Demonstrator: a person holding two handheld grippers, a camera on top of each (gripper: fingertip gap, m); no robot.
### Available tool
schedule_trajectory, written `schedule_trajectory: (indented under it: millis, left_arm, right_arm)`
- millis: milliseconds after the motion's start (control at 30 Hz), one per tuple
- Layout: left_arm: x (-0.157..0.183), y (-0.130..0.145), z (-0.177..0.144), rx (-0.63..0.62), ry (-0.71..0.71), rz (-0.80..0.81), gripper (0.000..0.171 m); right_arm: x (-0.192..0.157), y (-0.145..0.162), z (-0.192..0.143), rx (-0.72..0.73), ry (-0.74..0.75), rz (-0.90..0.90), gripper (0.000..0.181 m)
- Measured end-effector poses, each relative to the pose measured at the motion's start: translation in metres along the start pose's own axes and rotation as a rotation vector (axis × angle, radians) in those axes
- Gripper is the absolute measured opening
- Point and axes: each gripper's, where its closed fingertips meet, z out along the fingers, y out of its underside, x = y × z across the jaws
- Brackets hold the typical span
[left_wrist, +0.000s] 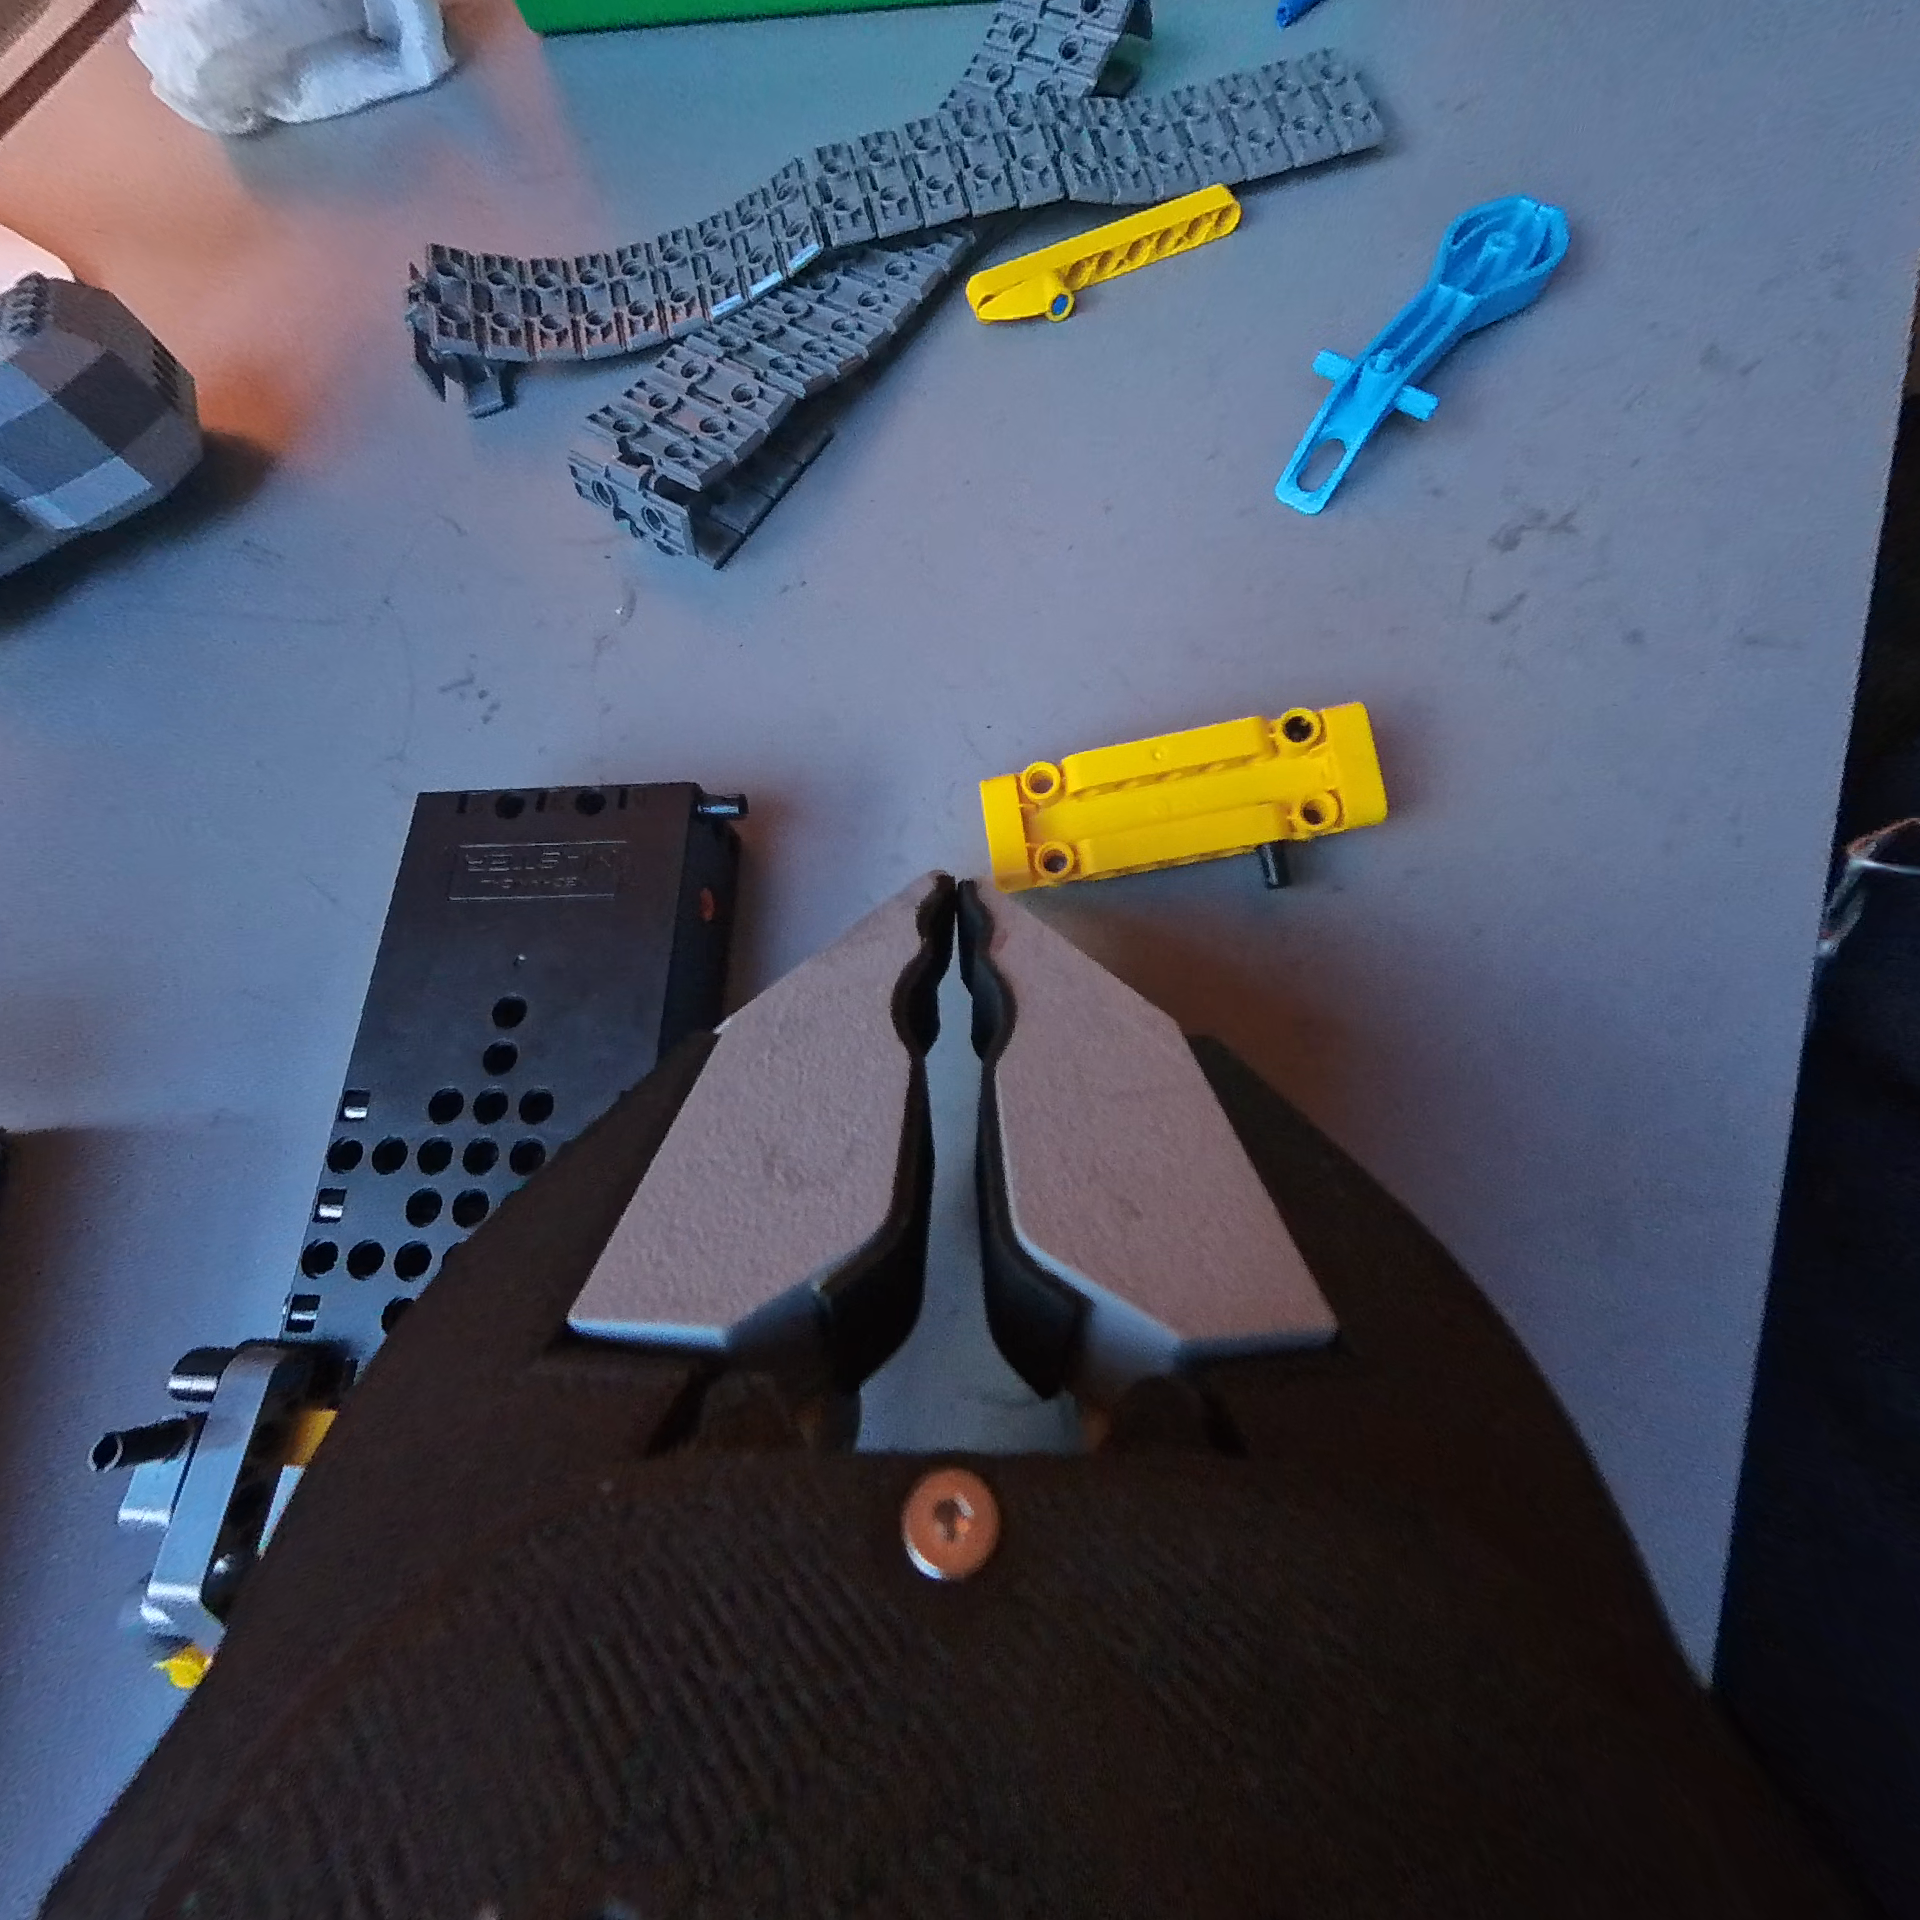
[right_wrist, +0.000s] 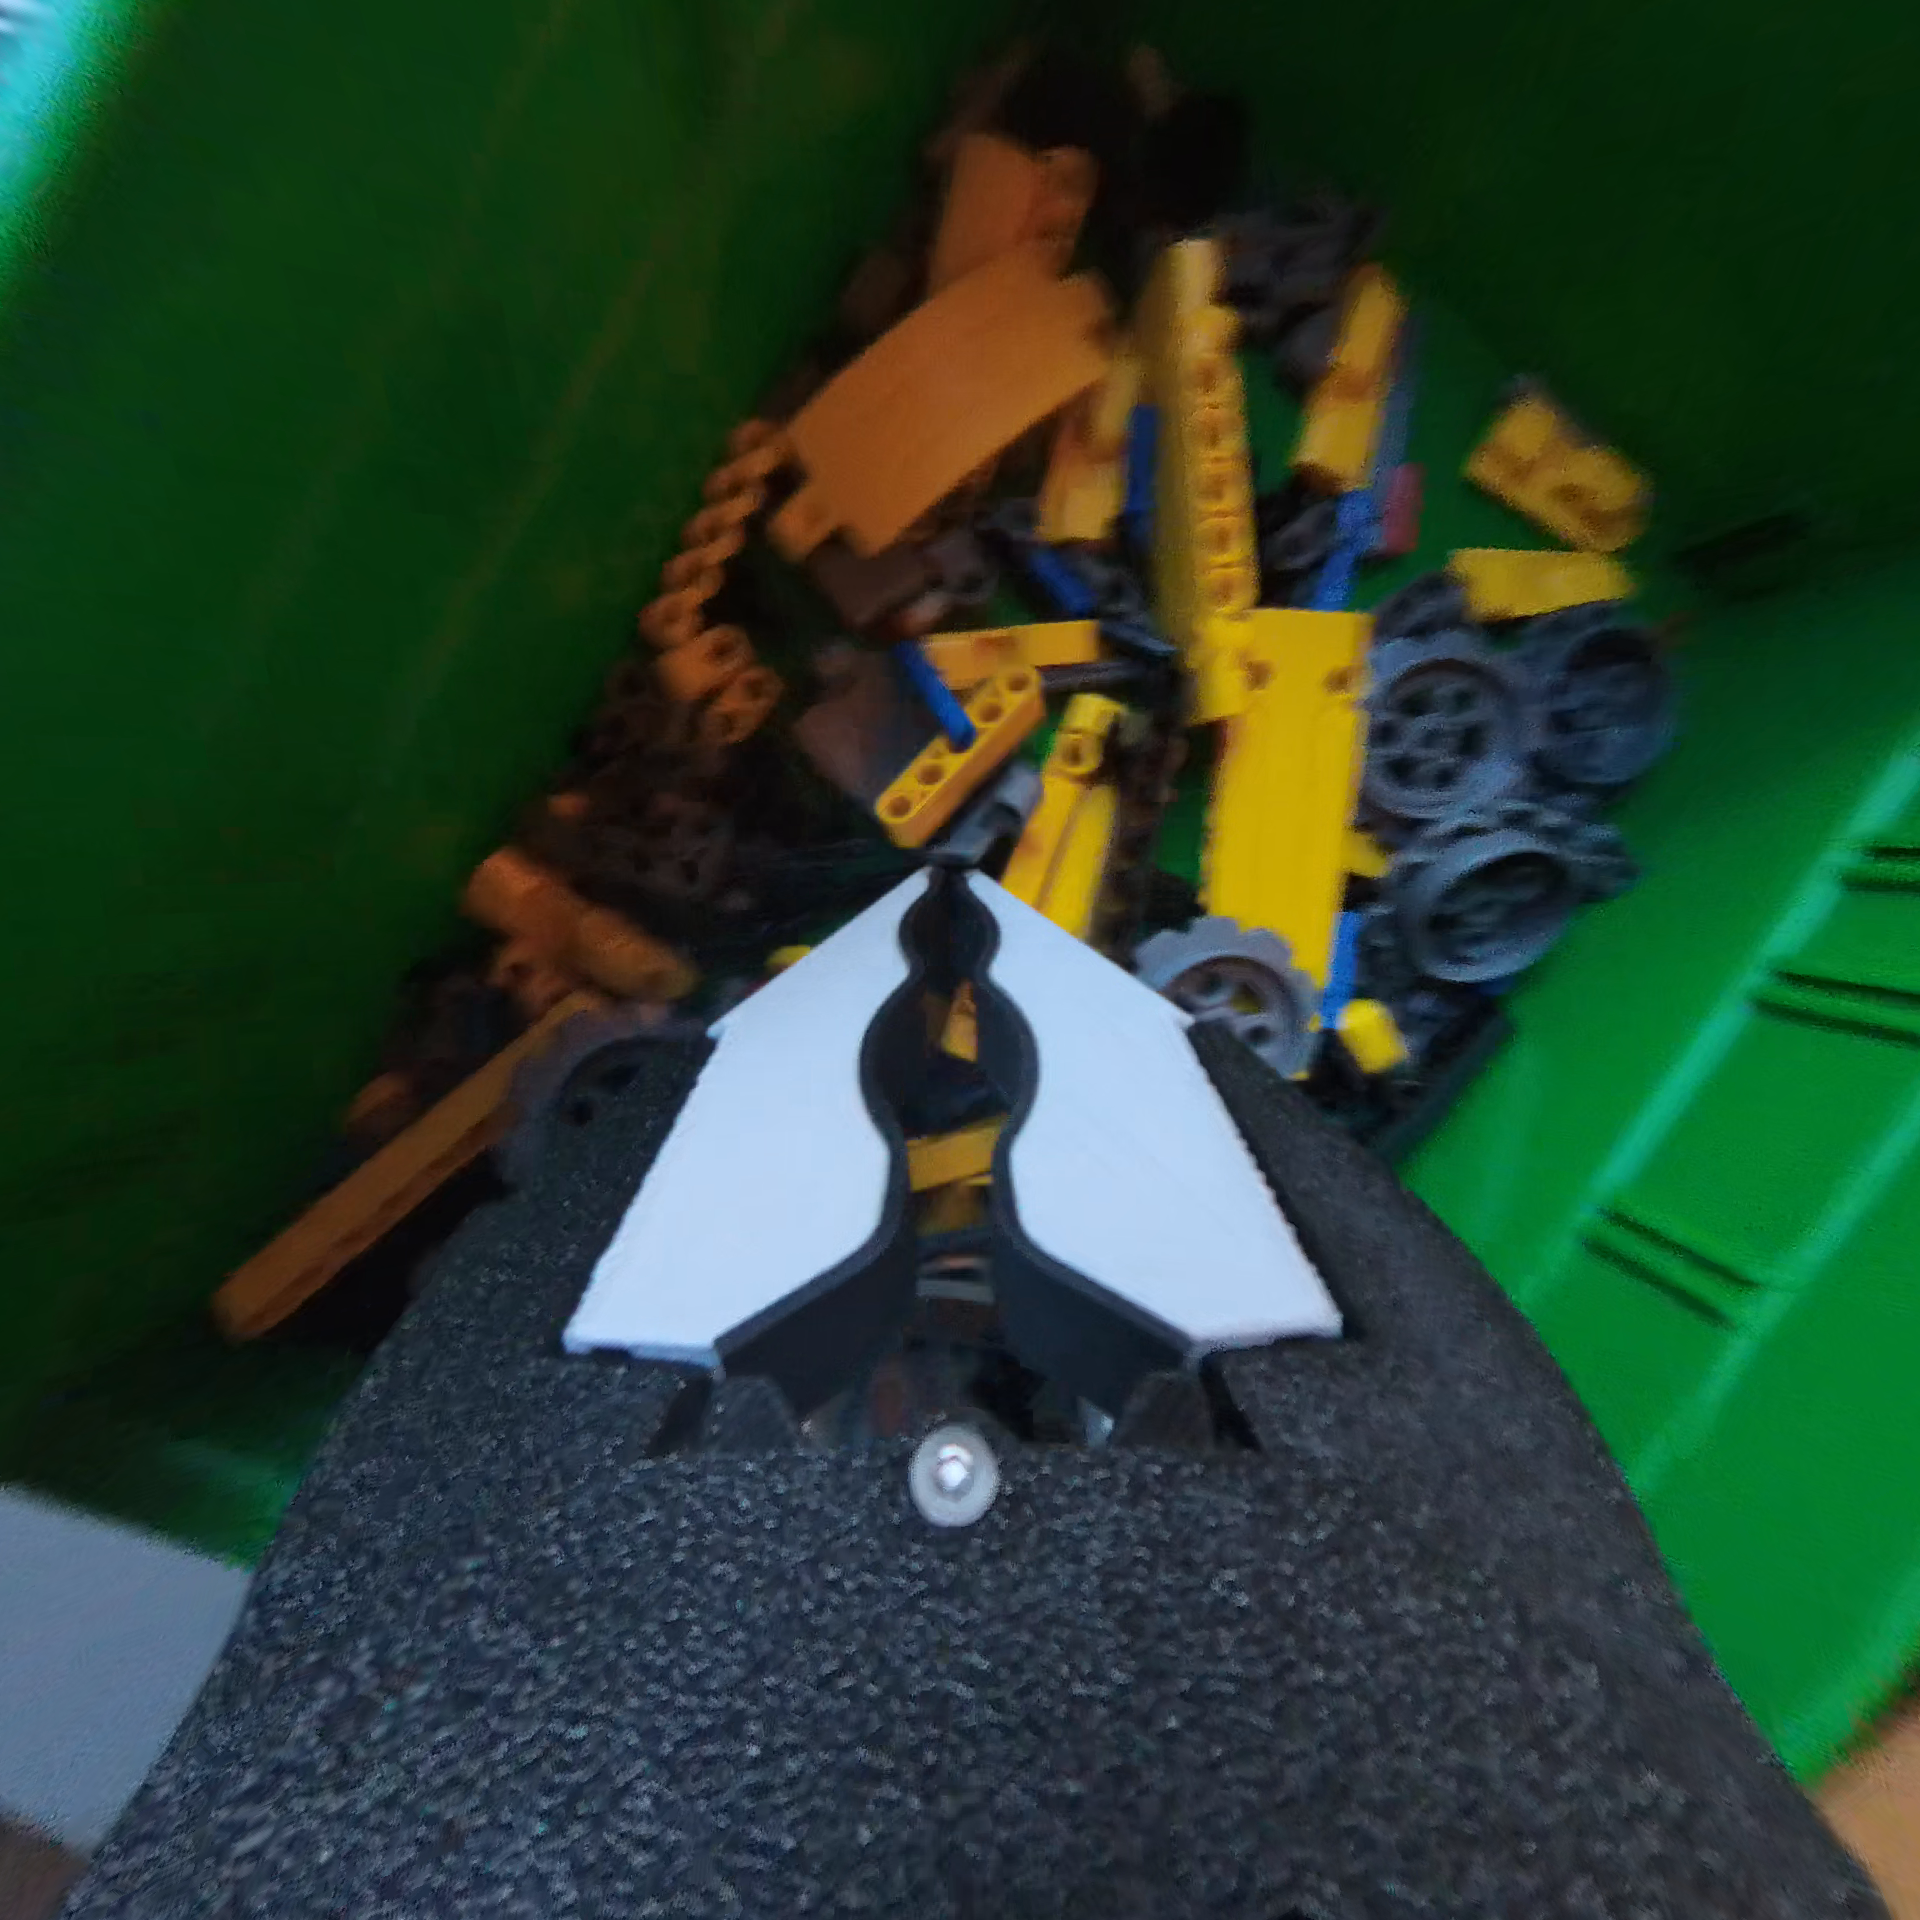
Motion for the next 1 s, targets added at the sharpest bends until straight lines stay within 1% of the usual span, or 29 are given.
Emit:
schedule_trajectory:
  millis: [67,100,300,367,400,467,533,567,633,700,800,833,900,1000]
  left_arm:
    - [-0.001,0.001,0.001,-0.006,-0.003,-0.001,0.000]
    - [0.000,0.002,0.001,-0.014,-0.002,-0.002,0.000]
    - [-0.001,0.007,0.006,-0.059,-0.010,0.001,0.000]
    - [-0.002,0.007,0.006,-0.060,-0.006,-0.010,0.000]
    - [-0.002,0.007,0.006,-0.060,-0.006,-0.016,0.000]
    - [-0.003,0.007,0.006,-0.061,-0.006,-0.020,0.000]
    - [-0.003,0.007,0.006,-0.061,-0.006,-0.019,0.000]
    - [-0.003,0.007,0.006,-0.061,-0.004,-0.019,0.000]
    - [-0.002,0.007,0.006,-0.060,0.002,-0.019,0.000]
    - [-0.001,0.007,0.006,-0.059,0.008,-0.018,0.000]
    - [0.000,0.006,0.005,-0.048,0.019,-0.018,0.000]
    - [0.001,0.005,0.004,-0.044,0.025,-0.020,0.000]
    - [0.001,0.005,0.004,-0.040,0.038,-0.027,0.000]
    - [0.001,0.005,0.004,-0.040,0.042,-0.033,0.000]
  right_arm:
    - [0.017,-0.005,-0.003,0.003,0.073,-0.008,0.000]
    - [0.019,-0.008,-0.005,0.026,0.076,0.000,0.000]
    - [0.020,-0.012,-0.016,0.146,0.047,0.080,0.001]
    - [0.012,-0.021,-0.015,0.179,-0.017,0.083,0.001]
    - [0.012,-0.024,-0.013,0.176,-0.030,0.085,0.002]
    - [0.019,-0.032,-0.007,0.153,-0.001,0.077,0.004]
    - [0.026,-0.045,0.000,0.154,0.019,0.053,0.001]
    - [0.027,-0.047,0.006,0.127,0.019,0.044,0.000]
    - [0.020,-0.039,0.018,0.016,-0.011,-0.006,0.000]
    - [0.011,-0.026,0.021,-0.076,-0.028,-0.062,0.000]
    - [0.002,-0.006,0.011,-0.167,-0.052,-0.075,0.000]
    - [0.007,-0.001,0.006,-0.186,-0.013,-0.076,0.000]
    - [0.020,-0.001,-0.004,-0.162,0.071,-0.072,0.000]
    - [0.014,-0.009,-0.016,-0.071,0.041,-0.061,0.000]
